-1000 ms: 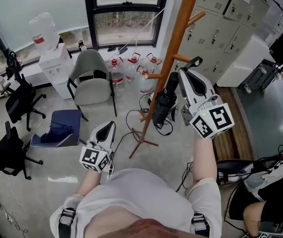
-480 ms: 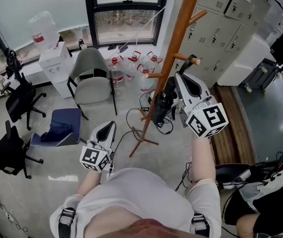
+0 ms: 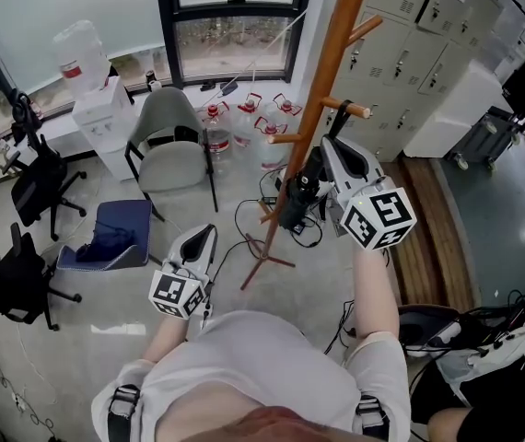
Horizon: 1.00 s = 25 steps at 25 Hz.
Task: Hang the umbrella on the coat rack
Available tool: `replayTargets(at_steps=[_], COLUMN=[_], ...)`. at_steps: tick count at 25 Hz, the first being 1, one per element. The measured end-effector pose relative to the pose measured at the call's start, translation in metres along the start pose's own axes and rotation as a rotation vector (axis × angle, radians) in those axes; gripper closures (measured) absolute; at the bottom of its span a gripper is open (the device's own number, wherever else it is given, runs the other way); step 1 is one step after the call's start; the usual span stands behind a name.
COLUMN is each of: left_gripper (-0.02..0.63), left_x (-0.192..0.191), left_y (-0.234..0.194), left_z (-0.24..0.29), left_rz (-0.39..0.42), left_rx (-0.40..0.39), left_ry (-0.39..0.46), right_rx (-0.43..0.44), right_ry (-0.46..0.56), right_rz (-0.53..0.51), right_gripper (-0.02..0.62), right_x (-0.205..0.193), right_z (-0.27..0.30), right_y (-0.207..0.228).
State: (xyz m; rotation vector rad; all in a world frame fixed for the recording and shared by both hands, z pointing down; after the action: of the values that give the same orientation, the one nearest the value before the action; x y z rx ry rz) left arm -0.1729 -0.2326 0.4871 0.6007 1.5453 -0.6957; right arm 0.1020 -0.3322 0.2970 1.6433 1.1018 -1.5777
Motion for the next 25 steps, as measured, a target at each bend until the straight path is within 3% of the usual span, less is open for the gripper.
replayTargets(at_steps=[5, 7, 10, 17, 25], left_gripper=[0.595, 0.595, 0.595, 0.597, 0.595], left_x=[-0.002, -0.002, 0.000, 0.006, 0.002], left_y=[0.002, 0.003, 0.004, 0.011, 0.017], left_z=[-0.001, -0.002, -0.002, 0.001, 0.001], left_rz=[0.003, 0.004, 0.007, 0.008, 0.015], left_rx=[-0.001, -0.002, -0.004, -0.010, -0.025], left_ry=[-0.001, 0.001, 0.001, -0.001, -0.005], right_rx=[-0.032, -0.021, -0.018, -0.034, -0.082], right_ry=[0.017, 0.026, 0.026, 0.022, 0.015], right_rz=[-0.026, -0.022, -0.007, 0.003, 0.003], right_gripper=[0.577, 0.421, 0.340, 0.322, 0.322], right_x=[-0.005, -0.004, -0.003, -0.004, -0.038], right_z=[0.000, 0.000, -0.001, -0.018, -0.051], right_y=[0.001, -0.001, -0.002, -0.004, -0.026])
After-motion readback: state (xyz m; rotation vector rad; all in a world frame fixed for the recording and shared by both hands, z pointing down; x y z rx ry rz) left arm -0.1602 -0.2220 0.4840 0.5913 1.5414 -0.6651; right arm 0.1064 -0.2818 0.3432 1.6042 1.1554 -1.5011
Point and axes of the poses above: the fingertips, and each gripper's own axes: z forward along the fingers, y to its right, x out of its top, the point moved 7 cm from there along -z, backward along the fingers, and after that the axes turned 9 degrees about -x, right-handed, at the moved point
